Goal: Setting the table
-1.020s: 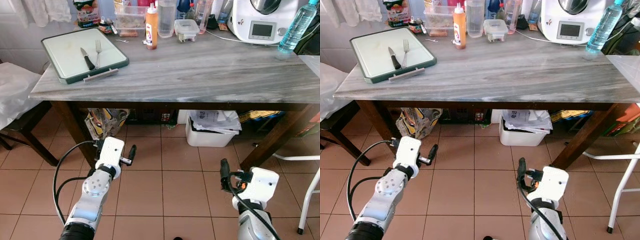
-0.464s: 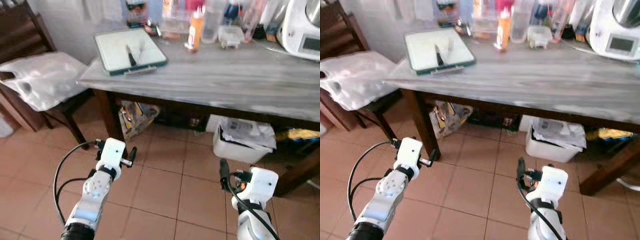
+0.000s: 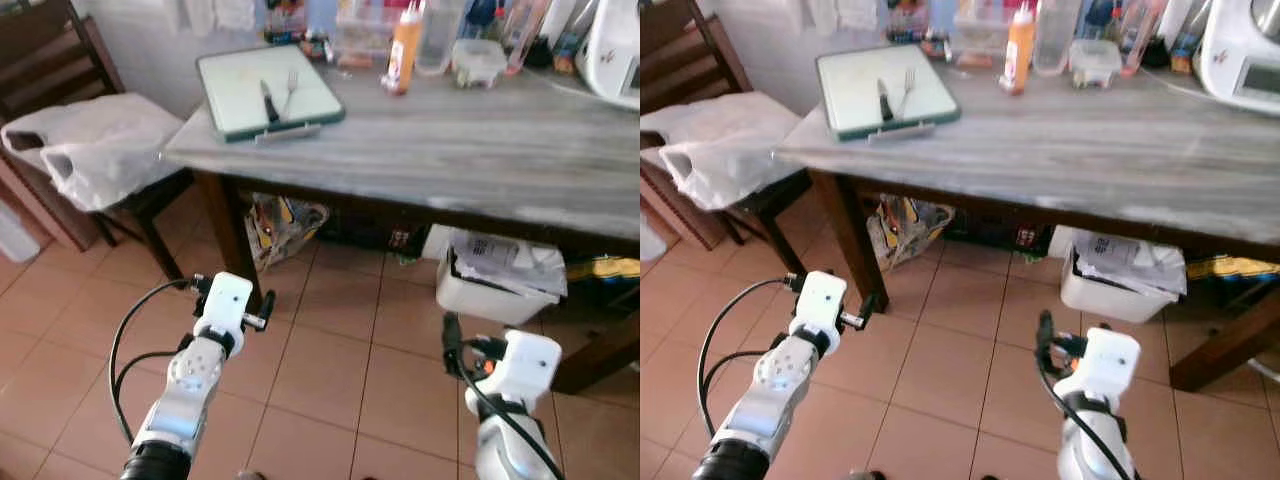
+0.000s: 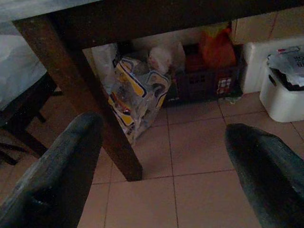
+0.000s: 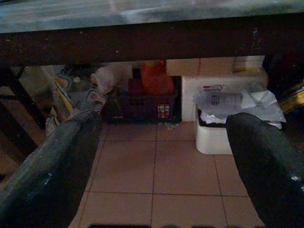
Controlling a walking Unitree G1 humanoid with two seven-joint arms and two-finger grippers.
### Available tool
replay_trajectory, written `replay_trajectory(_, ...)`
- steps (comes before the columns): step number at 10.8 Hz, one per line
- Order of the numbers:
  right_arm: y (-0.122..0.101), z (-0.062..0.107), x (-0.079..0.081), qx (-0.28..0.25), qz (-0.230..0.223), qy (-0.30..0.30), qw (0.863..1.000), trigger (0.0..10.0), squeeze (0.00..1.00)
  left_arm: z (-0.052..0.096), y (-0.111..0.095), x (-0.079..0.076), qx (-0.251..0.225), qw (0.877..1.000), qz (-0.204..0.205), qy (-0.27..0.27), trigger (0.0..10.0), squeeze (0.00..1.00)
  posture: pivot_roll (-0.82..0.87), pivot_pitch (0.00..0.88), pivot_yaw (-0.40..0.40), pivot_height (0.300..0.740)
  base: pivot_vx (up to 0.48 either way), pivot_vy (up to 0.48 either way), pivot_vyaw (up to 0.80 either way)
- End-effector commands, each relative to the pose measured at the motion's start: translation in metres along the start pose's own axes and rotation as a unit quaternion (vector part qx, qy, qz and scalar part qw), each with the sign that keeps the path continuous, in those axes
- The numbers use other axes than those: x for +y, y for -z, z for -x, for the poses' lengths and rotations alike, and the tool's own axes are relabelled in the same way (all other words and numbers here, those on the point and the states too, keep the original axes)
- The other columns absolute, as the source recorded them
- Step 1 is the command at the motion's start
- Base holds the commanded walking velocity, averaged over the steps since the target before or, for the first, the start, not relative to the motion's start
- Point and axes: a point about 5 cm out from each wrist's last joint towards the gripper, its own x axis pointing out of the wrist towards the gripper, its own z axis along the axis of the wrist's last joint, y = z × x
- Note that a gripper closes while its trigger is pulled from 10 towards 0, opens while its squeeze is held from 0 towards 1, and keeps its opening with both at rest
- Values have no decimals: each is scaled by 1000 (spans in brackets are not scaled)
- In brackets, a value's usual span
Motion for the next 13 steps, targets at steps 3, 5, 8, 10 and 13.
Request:
replay_trajectory(3, 4, 1, -1, 6, -2, 3, 1000, 10000, 0, 1, 6, 3, 14, 1000, -1, -3, 10000, 0, 143, 89, -13, 740, -330, 0, 0)
replay_trajectory(5, 4, 1, -2, 5, -1, 5, 1000, 10000, 0, 1, 7, 2, 14, 1000, -2, -2, 10000, 0, 143, 90, -12, 740, -328, 0, 0)
replay_trajectory(8, 4, 3, -1, 5, -1, 9, 1000, 10000, 0, 2, 8, 2, 15, 1000, -2, 1, 10000, 0, 143, 95, -8, 740, -315, 0, 0)
replay_trajectory(10, 4, 3, -4, 3, -1, 17, 1000, 10000, 0, 1, 9, 0, 16, 1000, 1, 6, 10000, 0, 137, 97, -7, 740, -126, 0, 0)
replay_trajectory(13, 2, 5, -9, 0, 8, 27, 1000, 10000, 0, -2, 4, -9, 3, 999, 26, 44, 10000, 0, 129, 99, -12, 740, 0, 0, 0)
